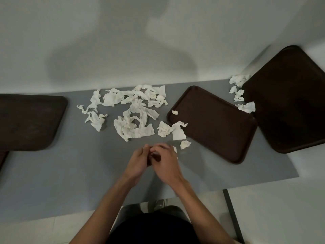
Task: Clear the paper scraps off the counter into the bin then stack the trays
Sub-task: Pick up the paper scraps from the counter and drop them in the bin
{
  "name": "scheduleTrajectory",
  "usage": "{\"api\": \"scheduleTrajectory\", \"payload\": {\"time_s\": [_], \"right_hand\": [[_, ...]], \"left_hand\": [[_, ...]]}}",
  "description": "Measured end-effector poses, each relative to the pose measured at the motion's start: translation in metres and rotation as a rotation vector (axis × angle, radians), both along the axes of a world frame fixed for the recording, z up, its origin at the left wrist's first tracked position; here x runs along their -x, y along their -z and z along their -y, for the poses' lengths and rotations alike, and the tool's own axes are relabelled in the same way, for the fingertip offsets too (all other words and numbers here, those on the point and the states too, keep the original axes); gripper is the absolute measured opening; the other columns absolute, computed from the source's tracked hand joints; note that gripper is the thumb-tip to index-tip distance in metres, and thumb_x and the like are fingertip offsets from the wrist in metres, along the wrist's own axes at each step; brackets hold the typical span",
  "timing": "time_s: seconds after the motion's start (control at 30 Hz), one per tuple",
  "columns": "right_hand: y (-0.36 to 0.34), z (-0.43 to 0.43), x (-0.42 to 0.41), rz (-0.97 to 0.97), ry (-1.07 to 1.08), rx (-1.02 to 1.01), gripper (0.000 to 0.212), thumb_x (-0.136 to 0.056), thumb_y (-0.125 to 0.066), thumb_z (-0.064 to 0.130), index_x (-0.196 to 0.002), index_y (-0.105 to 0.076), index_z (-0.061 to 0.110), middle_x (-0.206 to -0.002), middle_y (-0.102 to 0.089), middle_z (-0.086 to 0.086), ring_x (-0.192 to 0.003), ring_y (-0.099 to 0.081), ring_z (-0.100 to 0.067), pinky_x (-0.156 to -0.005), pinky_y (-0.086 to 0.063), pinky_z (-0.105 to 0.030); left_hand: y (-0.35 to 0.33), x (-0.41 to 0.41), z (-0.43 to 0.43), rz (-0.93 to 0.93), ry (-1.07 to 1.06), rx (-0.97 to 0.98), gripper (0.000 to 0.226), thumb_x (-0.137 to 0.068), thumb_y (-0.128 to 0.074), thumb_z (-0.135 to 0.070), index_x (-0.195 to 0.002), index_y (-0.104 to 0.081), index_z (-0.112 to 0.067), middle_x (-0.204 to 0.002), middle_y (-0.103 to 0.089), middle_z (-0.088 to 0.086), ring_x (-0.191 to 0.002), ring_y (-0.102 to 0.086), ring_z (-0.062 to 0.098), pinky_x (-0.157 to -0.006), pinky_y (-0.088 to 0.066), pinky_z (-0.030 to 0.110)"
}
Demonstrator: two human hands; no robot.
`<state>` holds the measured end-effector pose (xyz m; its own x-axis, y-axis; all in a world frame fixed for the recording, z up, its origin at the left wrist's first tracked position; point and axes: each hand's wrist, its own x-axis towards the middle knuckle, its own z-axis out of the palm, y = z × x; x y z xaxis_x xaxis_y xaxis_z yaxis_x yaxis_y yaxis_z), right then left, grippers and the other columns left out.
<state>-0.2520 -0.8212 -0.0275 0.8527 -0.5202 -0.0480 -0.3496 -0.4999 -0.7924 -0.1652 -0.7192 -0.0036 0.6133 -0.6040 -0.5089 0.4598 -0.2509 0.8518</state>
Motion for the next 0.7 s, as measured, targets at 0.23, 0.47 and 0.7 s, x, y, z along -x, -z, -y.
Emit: {"api": "scheduleTrajectory", "payload": {"time_s": [0.23, 0.47, 0.7], "right_hand": [[0.044, 0.044, 0.01, -0.274, 0.019, 0.337, 0.047, -0.095, -0.061, 0.002, -0.136, -0.064, 0.024, -0.134, -0.057, -0.003, -0.116, -0.054, -0.03, -0.097, -0.053, -0.041], [0.07, 0.023, 0.05, -0.375, -0.058, 0.173, 0.033, -0.108, -0.035, 0.011, -0.127, -0.06, 0.001, -0.132, -0.053, -0.021, -0.122, -0.049, -0.04, -0.103, -0.045, -0.051], [0.065, -0.005, 0.107, -0.31, 0.229, -0.053, 0.015, -0.1, -0.06, 0.014, -0.101, -0.074, 0.018, -0.1, -0.074, -0.007, -0.092, -0.068, -0.028, -0.078, -0.051, -0.034]], "left_hand": [[0.025, -0.015, -0.012, 0.244, -0.086, -0.237, 0.034, -0.112, -0.034, -0.03, -0.085, -0.05, -0.018, -0.071, -0.048, -0.006, -0.062, -0.041, 0.008, -0.057, -0.037, 0.023], [0.022, 0.007, -0.029, 0.194, -0.032, -0.29, 0.034, -0.1, -0.034, -0.041, -0.078, -0.048, -0.019, -0.069, -0.035, -0.003, -0.064, -0.031, 0.016, -0.061, -0.03, 0.036], [0.031, 0.064, -0.044, 0.281, 0.152, -0.236, 0.032, -0.107, -0.037, -0.017, -0.095, -0.067, -0.015, -0.065, -0.047, -0.002, -0.059, -0.047, 0.013, -0.064, -0.044, 0.036]]}}
